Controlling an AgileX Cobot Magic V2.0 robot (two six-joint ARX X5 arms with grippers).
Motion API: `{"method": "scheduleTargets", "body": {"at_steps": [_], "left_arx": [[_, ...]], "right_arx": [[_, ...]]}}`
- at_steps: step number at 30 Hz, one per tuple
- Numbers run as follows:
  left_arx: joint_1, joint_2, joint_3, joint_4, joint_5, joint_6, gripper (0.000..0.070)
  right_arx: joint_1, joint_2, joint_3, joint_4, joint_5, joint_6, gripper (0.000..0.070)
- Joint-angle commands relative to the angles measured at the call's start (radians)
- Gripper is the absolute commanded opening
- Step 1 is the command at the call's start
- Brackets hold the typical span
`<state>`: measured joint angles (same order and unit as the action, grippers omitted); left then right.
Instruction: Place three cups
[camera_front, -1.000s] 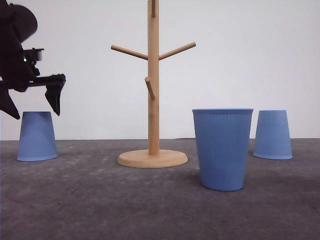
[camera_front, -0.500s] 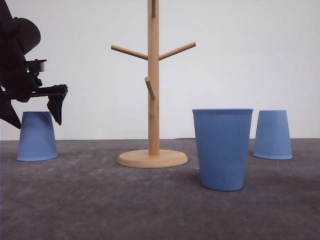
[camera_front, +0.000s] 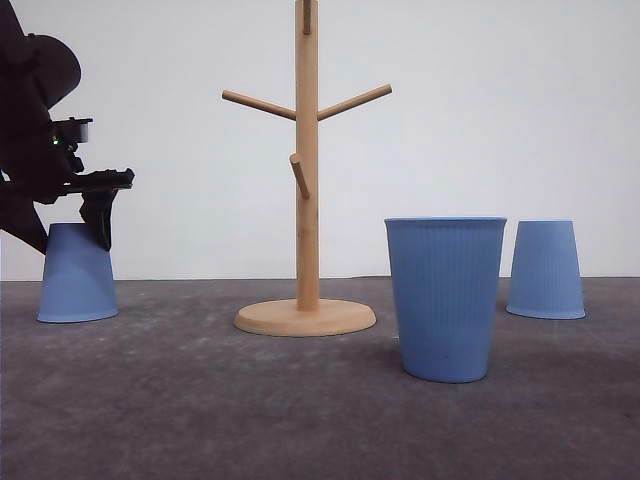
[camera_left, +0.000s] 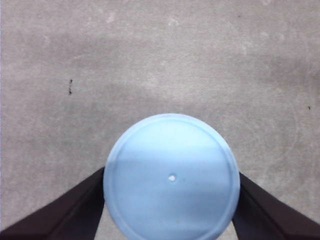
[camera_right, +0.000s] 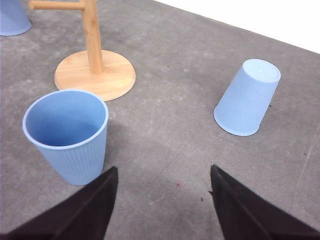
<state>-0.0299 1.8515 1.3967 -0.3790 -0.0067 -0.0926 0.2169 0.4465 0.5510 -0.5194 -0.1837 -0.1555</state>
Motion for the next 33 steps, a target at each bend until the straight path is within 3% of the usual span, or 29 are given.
{"method": "scheduleTargets", "body": {"at_steps": [1,7,14,22,33], "left_arx": [[-0.001,0.015,0.024,-0.011,0.002,0.01,0.0304],[0.004,-0.043,0.024,-0.053,0.039,0.01,0.0309],[0.038,-0.16,0.024,-0.162,0.224,-0.022,0.0309],[0.118,-0.304,0.025,-0.253,0.482,-0.116,0.0309],[0.15,-0.361,0.105,-0.201,0.649,-0.289,0.0312]], "right_arx": [[0.003,0.003,0.013,0.01,0.001,0.014,0.0373],[0.003,0.003,0.013,0.01,0.001,0.018,0.0373],[0.003,0.003,0.013,0.01,0.001,0.017,0.0373],[0.003,0.003,0.013,0.01,0.0,0.017,0.0373],[0.003,0.003,0.013,0.011,0.0,0.018,0.0373]]}}
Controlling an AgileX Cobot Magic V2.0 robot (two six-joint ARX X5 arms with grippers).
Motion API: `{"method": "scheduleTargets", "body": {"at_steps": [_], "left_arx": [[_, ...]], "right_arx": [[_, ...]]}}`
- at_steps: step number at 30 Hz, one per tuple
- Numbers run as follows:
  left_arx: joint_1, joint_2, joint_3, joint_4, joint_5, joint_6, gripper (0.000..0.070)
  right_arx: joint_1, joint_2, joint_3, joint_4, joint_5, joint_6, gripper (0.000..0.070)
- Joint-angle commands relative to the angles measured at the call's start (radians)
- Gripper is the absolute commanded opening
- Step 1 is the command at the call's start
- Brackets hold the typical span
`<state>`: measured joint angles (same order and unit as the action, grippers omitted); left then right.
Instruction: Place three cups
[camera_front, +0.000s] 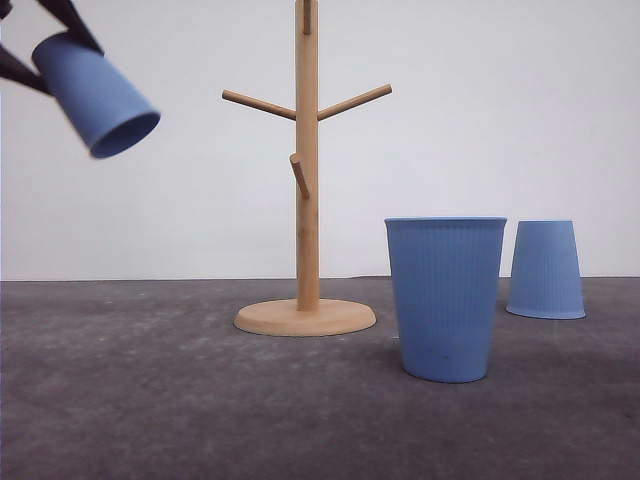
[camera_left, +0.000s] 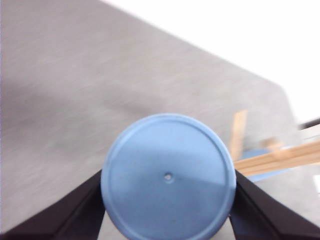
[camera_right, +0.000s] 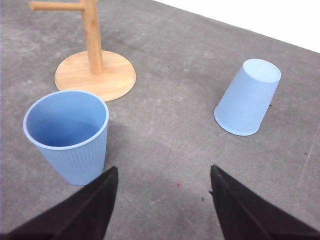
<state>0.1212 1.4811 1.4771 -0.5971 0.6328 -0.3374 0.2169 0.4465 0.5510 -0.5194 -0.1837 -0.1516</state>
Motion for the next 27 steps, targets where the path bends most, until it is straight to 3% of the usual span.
{"method": "scheduleTargets", "body": {"at_steps": [1,11,27], "left_arx": [[-0.008,0.009,0.024,0.038,0.014,-0.06,0.0312],[-0.061,0.022,0.024,0.231,0.031,-0.163,0.0312],[-0.185,0.122,0.025,0.302,0.045,-0.168,0.0312]], "right_arx": [[0.003,0.003,0.013,0.011,0.0,0.014,0.0373],[0.003,0.003,0.013,0.017,0.0,0.014,0.0373],[0.003,0.003,0.013,0.019,0.0,0.014,0.0373]]}}
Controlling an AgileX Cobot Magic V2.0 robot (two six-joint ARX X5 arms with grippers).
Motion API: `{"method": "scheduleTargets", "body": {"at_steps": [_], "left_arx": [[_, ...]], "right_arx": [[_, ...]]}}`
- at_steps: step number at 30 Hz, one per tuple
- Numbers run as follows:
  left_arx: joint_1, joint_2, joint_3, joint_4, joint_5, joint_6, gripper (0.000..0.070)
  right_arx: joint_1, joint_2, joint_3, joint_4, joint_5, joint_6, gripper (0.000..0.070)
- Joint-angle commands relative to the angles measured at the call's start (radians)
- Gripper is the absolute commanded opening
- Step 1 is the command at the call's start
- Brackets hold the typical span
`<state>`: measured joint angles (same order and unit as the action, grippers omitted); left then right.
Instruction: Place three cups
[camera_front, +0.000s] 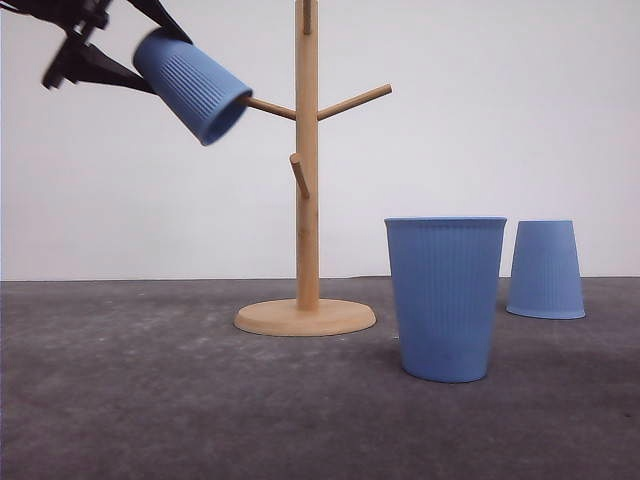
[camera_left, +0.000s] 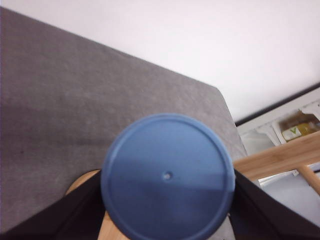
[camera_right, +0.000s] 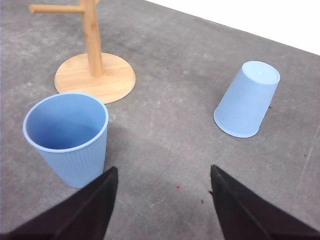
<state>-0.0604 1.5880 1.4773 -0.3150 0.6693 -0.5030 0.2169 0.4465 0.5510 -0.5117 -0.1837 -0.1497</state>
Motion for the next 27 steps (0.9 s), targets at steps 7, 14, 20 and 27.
{"method": "scheduleTargets", "body": {"at_steps": [7,14,20,27], "left_arx": [[-0.048,0.057,0.026,0.072,0.008,-0.008,0.0312],[-0.076,0.085,0.026,0.078,-0.008,-0.001,0.0312],[-0.084,0.094,0.026,0.076,-0.015,0.005,0.0312],[-0.085,0.096,0.026,0.076,-0.012,0.005,0.0325]], "right_arx": [[0.003,0.003,0.013,0.011,0.0,0.012,0.0373],[0.003,0.003,0.013,0.011,0.0,0.012,0.0373],[0.003,0.003,0.013,0.011,0.0,0.012,0.0373],[0.003,0.003,0.013,0.011,0.0,0.012,0.0373]]}}
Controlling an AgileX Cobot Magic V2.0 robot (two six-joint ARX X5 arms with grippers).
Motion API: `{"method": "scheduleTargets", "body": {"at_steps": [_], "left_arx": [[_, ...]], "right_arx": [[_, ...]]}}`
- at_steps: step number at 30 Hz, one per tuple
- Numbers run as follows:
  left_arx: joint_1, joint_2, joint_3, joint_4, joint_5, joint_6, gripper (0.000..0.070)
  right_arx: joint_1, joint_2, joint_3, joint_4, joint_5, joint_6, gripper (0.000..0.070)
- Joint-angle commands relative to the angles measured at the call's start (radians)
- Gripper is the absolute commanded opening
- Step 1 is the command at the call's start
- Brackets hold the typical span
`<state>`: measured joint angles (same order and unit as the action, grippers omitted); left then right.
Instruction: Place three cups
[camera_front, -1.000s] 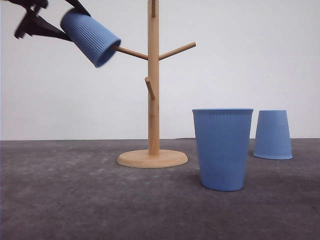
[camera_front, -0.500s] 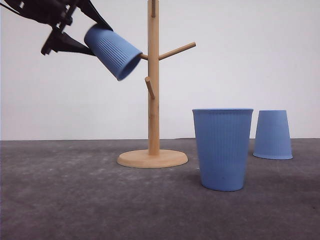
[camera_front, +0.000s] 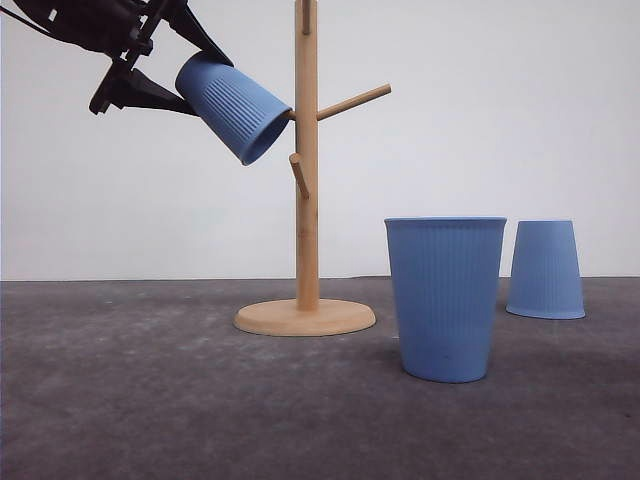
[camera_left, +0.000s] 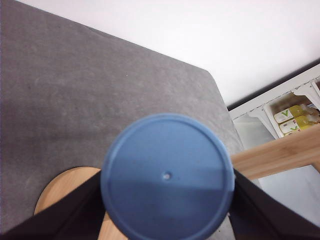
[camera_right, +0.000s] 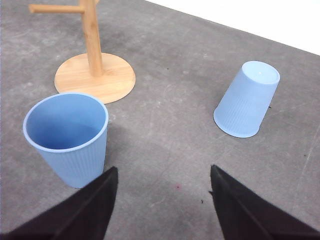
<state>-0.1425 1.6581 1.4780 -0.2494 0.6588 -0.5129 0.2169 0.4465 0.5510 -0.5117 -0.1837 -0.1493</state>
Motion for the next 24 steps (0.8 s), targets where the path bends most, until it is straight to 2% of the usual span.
{"method": "scheduleTargets", "body": {"at_steps": [1,4,24], "left_arx": [[-0.003,0.026,0.025,0.01,0.005,0.014,0.0342],[-0.003,0.026,0.025,0.01,0.021,0.014,0.0406],[-0.003,0.026,0.025,-0.049,0.011,0.013,0.0407]], "right_arx": [[0.003,0.003,0.013,0.011,0.0,0.012,0.0373],[0.003,0.003,0.013,0.011,0.0,0.012,0.0373],[0.003,0.003,0.013,0.011,0.0,0.012,0.0373]]}}
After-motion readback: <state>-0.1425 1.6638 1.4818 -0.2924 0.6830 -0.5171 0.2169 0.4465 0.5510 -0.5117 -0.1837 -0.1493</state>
